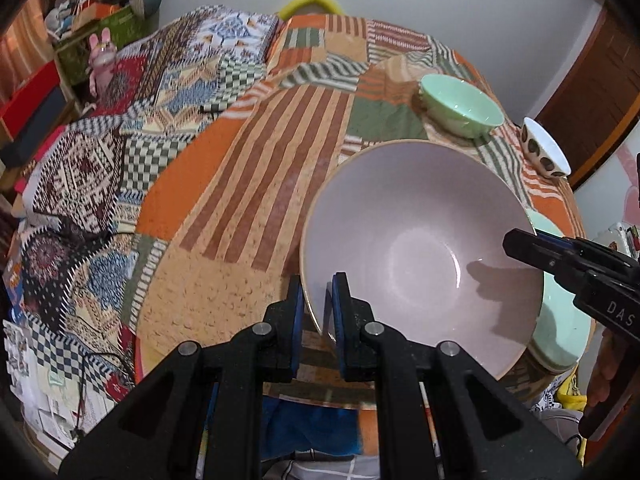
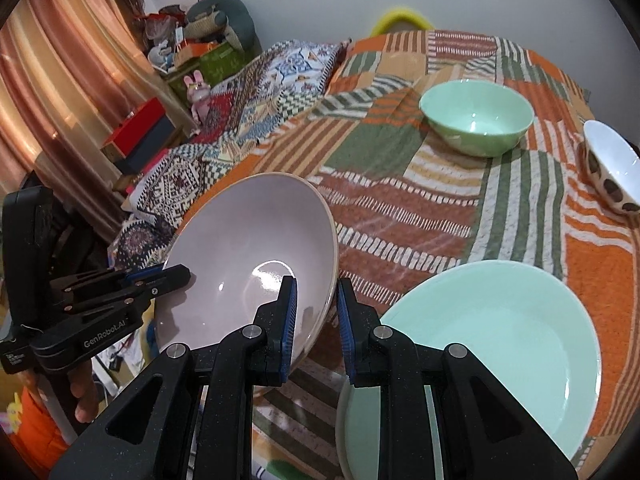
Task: Organize plates and bowls
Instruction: 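Lift the pink bowl with the right gripper and carry it over the plate stack, then lower the pink bowl onto the pale green plate and open the right gripper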
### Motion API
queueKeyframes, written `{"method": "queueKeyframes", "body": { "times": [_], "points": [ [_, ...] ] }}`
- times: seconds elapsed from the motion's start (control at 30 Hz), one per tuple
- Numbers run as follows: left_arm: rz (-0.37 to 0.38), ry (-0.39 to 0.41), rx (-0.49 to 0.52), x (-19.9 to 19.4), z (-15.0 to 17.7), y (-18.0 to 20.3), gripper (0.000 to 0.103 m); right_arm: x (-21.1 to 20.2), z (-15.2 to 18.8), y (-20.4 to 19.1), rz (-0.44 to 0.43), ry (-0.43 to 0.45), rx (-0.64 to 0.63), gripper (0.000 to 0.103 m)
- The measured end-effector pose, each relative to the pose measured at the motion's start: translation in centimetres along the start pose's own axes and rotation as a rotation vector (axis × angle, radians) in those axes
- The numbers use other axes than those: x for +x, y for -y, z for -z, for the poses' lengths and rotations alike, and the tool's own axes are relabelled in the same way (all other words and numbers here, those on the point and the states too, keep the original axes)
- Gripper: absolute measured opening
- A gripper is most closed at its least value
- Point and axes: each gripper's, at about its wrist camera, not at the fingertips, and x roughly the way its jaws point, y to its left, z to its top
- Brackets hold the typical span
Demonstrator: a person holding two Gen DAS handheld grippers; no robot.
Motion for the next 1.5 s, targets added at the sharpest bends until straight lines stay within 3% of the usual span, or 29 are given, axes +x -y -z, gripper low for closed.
{"method": "queueKeyframes", "body": {
  "times": [0.53,0.7,1.13,1.5],
  "points": [
    [0.008,-0.032,-0.012,1.7,0.8,-0.4,0.012,2.3,-0.1,0.4,0.007,-0.068,-0.002,0.021],
    [-0.010,0.014,-0.028,0.3,0.6,-0.7,0.013,2.0,-0.1,0.2,0.015,-0.070,-0.017,0.023],
    [-0.007,0.185,0.049,-6.6,-1.7,2.5,0.018,-5.0,-1.1,0.2,0.026,0.131,-0.047,0.035],
    [0.042,0.352,0.157,-11.9,-5.4,8.1,0.045,-11.4,-2.2,2.1,0.065,0.313,-0.040,0.043]
  ]
}}
